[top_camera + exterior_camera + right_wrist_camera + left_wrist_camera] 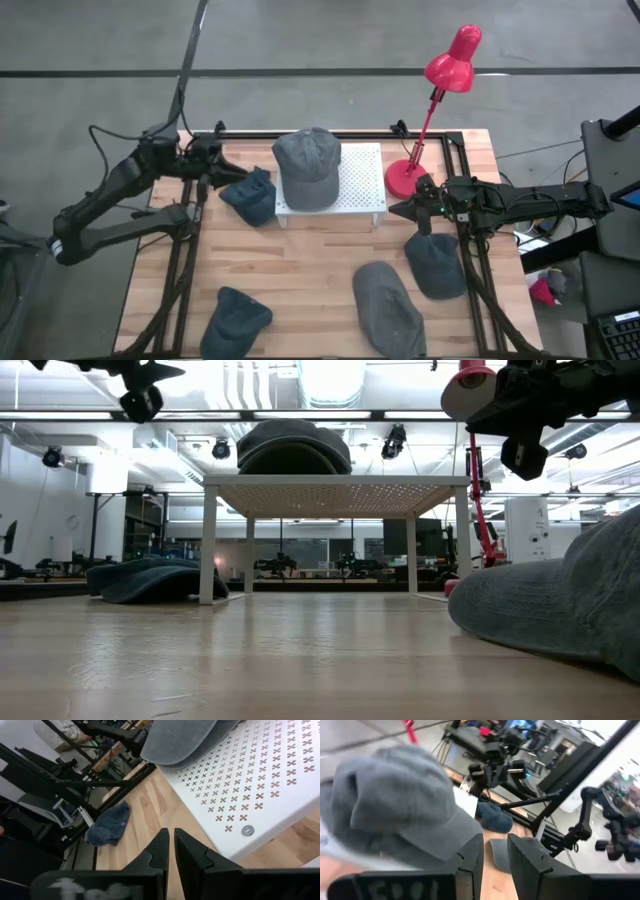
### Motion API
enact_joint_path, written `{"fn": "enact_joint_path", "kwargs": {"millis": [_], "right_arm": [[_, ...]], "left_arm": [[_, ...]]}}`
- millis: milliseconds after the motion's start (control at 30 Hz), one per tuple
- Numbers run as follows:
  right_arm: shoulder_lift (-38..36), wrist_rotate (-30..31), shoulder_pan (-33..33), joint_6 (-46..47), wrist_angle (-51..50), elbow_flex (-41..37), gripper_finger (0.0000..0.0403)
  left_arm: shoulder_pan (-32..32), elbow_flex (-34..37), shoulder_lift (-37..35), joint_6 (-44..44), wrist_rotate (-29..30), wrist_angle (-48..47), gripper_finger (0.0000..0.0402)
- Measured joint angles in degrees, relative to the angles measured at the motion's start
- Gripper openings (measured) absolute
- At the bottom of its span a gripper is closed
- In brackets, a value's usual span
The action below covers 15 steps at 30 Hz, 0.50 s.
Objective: Pick & Place hat
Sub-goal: Put the top left blue cap on the shelf
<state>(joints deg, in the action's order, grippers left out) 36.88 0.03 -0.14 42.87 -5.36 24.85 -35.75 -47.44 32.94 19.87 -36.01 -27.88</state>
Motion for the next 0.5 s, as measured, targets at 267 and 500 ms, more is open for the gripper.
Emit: {"fn": "enact_joint_path", "kwargs": {"millis": [267,500], "right_arm": [[0.0,0.0,0.0,0.0,-0.3,0.0,0.0027],[0.0,-0.1,0.0,-3.2,-0.3,0.0,0.0027]], "left_arm": [[7.7,0.0,-0.3,9.5,6.3,-3.2,0.0083],[14.7,0.0,-0.3,10.9,14.5,-4.7,0.0068]]}}
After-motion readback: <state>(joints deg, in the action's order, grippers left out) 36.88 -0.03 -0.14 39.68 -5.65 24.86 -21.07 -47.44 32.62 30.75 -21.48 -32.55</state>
